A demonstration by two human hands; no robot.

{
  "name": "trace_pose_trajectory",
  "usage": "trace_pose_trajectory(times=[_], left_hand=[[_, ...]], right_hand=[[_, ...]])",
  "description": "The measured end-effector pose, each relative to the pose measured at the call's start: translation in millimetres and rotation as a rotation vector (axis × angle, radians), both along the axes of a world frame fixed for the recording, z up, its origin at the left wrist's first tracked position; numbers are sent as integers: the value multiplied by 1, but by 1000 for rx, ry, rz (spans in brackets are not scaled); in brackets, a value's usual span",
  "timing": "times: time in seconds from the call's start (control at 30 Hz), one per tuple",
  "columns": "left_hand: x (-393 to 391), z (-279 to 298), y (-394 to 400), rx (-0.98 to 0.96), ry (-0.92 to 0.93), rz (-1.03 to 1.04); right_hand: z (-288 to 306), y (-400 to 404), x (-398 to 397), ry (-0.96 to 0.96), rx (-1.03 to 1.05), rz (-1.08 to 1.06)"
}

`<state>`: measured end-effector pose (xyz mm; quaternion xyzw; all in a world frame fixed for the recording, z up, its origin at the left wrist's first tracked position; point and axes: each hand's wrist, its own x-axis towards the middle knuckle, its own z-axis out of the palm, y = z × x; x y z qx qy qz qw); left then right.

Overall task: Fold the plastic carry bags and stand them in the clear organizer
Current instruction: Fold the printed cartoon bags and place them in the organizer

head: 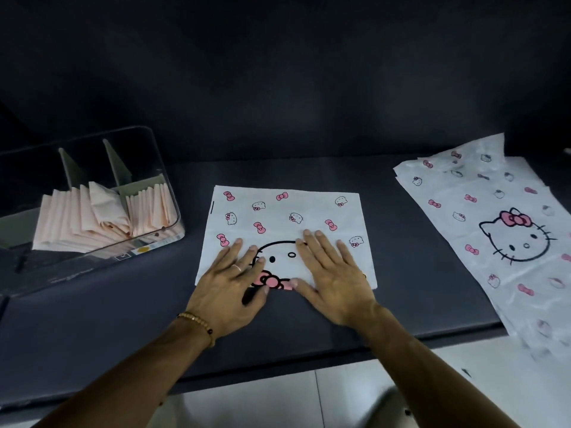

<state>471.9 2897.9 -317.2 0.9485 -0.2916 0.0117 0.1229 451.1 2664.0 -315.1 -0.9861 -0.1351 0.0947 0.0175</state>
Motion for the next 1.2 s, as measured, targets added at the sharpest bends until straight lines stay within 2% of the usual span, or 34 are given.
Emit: trace_pose_trajectory(times=[0.2, 0.33, 0.6, 0.77, 0.83, 0.93, 1.0, 1.1, 1.2], left_hand=[[0, 0, -1, -6, -8, 13], [0, 1, -1, -21, -7, 16], [1, 7, -2, -65, -31, 31], [9, 24, -1, -26, -53, 23], [17, 36, 3, 40, 10, -21], [29, 53, 15, 68, 181, -42], [31, 60, 29, -86, 388, 43], [27, 63, 51, -341, 617, 191], [23, 56, 57, -413, 607, 319]], right_hand=[[13, -49, -19, 2, 27, -48], [24, -41, -30, -200, 128, -6], [29, -32, -24, -382, 134, 0], [39, -42, -14, -249, 69, -32], [48, -48, -11, -171, 136, -167], [59, -56, -6, 32, 374, -396], [64, -63, -5, 141, 473, -511], [64, -69, -8, 175, 544, -596], [54, -65, -12, 195, 472, -620]])
